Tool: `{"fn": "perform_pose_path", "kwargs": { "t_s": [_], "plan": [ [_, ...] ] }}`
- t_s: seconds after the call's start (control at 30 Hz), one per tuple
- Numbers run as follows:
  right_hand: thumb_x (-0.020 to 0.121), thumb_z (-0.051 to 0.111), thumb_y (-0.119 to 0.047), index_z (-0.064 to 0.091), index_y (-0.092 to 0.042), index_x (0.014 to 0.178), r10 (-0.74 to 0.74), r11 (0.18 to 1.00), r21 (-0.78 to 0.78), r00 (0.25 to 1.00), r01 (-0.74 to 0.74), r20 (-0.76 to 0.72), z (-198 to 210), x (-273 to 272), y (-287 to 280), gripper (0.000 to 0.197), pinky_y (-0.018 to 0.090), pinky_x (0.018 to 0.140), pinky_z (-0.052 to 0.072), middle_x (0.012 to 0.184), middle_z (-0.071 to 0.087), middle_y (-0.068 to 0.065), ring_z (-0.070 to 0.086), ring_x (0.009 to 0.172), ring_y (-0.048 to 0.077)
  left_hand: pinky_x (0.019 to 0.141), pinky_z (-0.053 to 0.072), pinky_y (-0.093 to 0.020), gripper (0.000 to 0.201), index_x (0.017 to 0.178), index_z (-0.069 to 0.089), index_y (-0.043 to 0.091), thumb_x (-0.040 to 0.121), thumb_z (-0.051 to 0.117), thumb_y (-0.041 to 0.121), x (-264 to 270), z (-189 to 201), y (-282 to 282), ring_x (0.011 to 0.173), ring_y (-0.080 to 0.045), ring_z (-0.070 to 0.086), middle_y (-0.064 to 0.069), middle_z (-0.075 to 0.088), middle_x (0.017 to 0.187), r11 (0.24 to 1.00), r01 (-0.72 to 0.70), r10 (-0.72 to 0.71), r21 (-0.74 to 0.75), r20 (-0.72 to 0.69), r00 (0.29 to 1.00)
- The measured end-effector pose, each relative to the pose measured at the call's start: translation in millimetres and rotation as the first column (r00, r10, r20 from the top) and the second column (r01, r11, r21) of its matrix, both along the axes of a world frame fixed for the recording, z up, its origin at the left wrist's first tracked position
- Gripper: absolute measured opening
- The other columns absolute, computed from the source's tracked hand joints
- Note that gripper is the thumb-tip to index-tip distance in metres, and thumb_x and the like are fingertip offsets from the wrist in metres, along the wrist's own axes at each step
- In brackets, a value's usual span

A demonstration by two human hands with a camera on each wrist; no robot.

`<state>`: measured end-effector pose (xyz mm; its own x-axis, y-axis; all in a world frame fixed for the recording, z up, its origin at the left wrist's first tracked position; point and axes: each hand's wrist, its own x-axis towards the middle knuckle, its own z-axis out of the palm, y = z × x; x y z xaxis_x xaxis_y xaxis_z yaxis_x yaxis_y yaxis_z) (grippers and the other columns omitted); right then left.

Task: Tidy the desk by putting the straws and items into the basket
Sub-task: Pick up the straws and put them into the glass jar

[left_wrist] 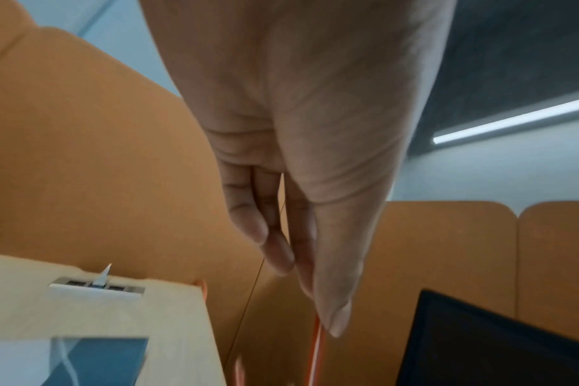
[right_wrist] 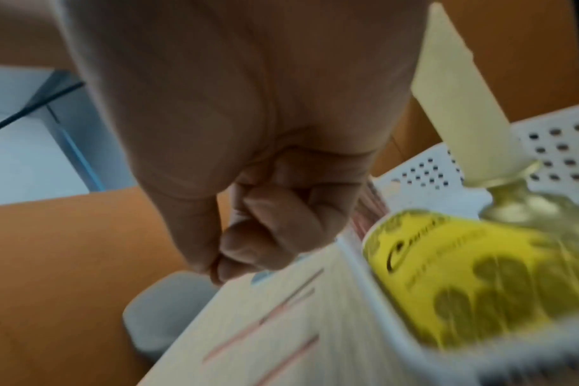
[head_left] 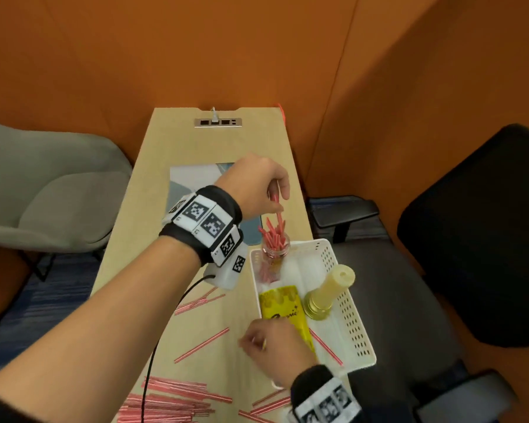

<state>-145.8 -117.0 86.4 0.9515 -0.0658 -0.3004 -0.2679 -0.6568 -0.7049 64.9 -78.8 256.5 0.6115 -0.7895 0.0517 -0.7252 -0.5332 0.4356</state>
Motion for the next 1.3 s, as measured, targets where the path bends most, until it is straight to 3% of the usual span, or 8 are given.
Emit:
{"fn": "perform_pose_path", "kwargs": {
  "t_s": [0.23,0.33,0.47,0.57,0.7,0.93,1.1,1.3],
  "plan": [
    [0.090,0.058,-0.038,0.069,-0.019,0.096,0.178,0.984,0.005,0.971,-0.180,-0.162,-44,-28,40,0.023,0.021,0.077,0.046,0.095,0.072,0.003,0.066,0.090,0.020,0.074,0.055,-0.034,0.027,0.086,0.069,0.028,0.068,0.086,0.041,-3,-71,-20,0.081,-0.011,0.060,0.010,0.063,0.086,0.983,0.012,-0.008,0.182,-0.022,1.000],
    [0.092,0.058,-0.031,0.071,-0.018,0.098,0.158,0.985,-0.042,0.971,-0.169,-0.179,-52,-23,44,0.019,0.027,0.079,0.050,0.098,0.071,0.006,0.066,0.090,0.022,0.073,0.047,-0.030,0.046,0.100,0.068,0.029,0.068,0.078,0.061,-6,-94,-4,0.083,-0.012,0.053,0.007,0.057,0.090,0.997,-0.072,0.073,0.024,-0.042,0.996],
    [0.092,0.056,-0.017,0.067,-0.020,0.110,0.100,0.990,-0.088,0.983,-0.115,-0.152,-72,4,57,0.022,0.028,0.087,0.053,0.110,0.065,0.005,0.065,0.096,0.021,0.067,0.039,-0.020,0.042,0.105,0.067,0.027,0.079,0.069,0.060,-2,-112,50,0.076,-0.008,0.049,0.007,0.057,0.087,0.921,-0.296,0.279,-0.253,-0.101,0.955],
    [0.091,0.054,-0.008,0.058,-0.021,0.124,0.080,0.984,-0.150,0.990,-0.097,-0.113,-92,33,75,0.035,0.037,0.094,0.051,0.126,0.048,0.006,0.061,0.104,0.028,0.063,0.039,-0.014,0.026,0.100,0.068,0.025,0.084,0.072,0.046,1,-139,107,0.068,-0.006,0.052,0.006,0.060,0.080,0.800,-0.524,0.470,-0.293,-0.238,0.850],
    [0.091,0.055,-0.002,0.052,-0.023,0.129,-0.001,0.950,-0.308,0.989,-0.044,-0.147,-109,55,89,0.044,0.037,0.087,0.053,0.129,0.036,0.008,0.060,0.097,0.028,0.072,0.052,-0.032,0.017,0.097,0.072,0.019,0.086,0.073,0.031,-2,-201,188,0.068,-0.016,0.058,-0.001,0.064,0.078,0.639,-0.761,0.681,-0.117,-0.375,0.629],
    [0.095,0.058,-0.020,0.068,-0.009,0.102,-0.035,0.939,-0.342,0.983,-0.028,-0.179,-117,45,85,0.017,0.031,0.079,0.049,0.119,0.047,0.009,0.063,0.088,0.028,0.066,0.048,-0.023,0.010,0.084,0.077,0.022,0.075,0.082,0.022,-43,-284,237,0.072,-0.019,0.067,0.002,0.071,0.076,0.592,-0.783,0.759,0.190,-0.458,0.463],
    [0.093,0.063,-0.021,0.067,-0.011,0.102,-0.090,0.953,-0.298,0.991,0.057,-0.099,-120,33,88,0.014,0.028,0.081,0.049,0.114,0.049,0.001,0.062,0.090,0.024,0.062,0.050,-0.022,0.011,0.067,0.074,0.020,0.074,0.082,0.017,-50,-289,241,0.062,-0.011,0.063,0.004,0.069,0.066,0.593,-0.790,0.746,0.157,-0.476,0.466],
    [0.096,0.057,-0.022,0.068,-0.015,0.097,-0.104,0.909,-0.413,0.991,0.060,-0.085,-122,27,100,0.012,0.025,0.076,0.047,0.105,0.058,0.002,0.060,0.096,0.019,0.063,0.050,-0.023,0.013,0.068,0.071,0.020,0.080,0.072,0.014,-49,-283,254,0.068,-0.015,0.065,0.004,0.068,0.071,0.718,-0.667,0.681,0.198,-0.397,0.615]
  ]
}}
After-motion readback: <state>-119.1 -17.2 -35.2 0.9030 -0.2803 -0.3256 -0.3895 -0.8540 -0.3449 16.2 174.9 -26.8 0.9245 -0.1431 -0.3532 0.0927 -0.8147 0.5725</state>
